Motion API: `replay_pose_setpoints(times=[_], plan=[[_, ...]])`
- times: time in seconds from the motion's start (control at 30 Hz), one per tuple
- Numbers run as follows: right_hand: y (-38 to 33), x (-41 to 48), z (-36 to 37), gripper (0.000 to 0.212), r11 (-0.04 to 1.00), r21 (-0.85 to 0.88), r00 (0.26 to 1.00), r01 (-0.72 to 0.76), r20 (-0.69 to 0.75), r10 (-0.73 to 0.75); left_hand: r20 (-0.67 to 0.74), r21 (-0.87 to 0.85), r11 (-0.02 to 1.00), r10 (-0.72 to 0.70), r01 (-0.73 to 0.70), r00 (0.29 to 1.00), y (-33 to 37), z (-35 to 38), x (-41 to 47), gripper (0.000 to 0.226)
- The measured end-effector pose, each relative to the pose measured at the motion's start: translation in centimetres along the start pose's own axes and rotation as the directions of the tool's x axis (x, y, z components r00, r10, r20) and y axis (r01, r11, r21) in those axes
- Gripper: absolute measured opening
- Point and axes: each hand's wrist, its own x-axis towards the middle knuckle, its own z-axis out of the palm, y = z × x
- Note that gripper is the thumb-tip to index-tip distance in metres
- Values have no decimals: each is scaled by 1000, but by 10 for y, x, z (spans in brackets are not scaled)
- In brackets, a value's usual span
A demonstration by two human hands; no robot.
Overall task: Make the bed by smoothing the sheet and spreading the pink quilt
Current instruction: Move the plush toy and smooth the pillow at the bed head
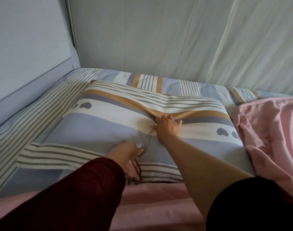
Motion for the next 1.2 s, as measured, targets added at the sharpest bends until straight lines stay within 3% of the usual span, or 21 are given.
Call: replay_pose_setpoints(times=[0.23, 0.33, 0.43, 0.5, 0.57, 0.9, 1.07, 1.2], plan=[[4, -12, -24, 29, 992, 34, 992, 122, -45, -120, -10, -287, 948, -143, 135, 990, -13, 21, -3, 85], [4, -21, -52, 31, 986, 60, 984, 154, -94, -148, -64, -385, 919, -120, 86, 991, -17, 33, -12, 83], [5, -30, -83, 31, 976, 46, 967, 215, -147, -206, -141, -546, 837, -126, 29, 982, -11, 37, -29, 90], [4, -35, -110, 29, 963, 19, 946, 269, -194, -260, -129, -708, 706, -150, 15, 980, -2, 37, -47, 92], [0, -42, -142, 27, 943, 9, 910, 332, -266, -318, -151, -788, 611, -84, -69, 985, 9, 33, -73, 83], [-9, -93, -347, 28, 940, -32, 777, 340, -554, -300, -415, -759, 475, 173, -445, 893, 73, -16, -234, 78], [18, -160, -427, 30, 970, -22, 766, 241, -610, -204, -428, -744, 420, 298, -520, 853, 88, -2, -317, 61], [65, -228, -466, 31, 990, -36, 776, 135, -618, -129, -348, -747, 444, 375, -496, 859, 102, 36, -381, 53]])
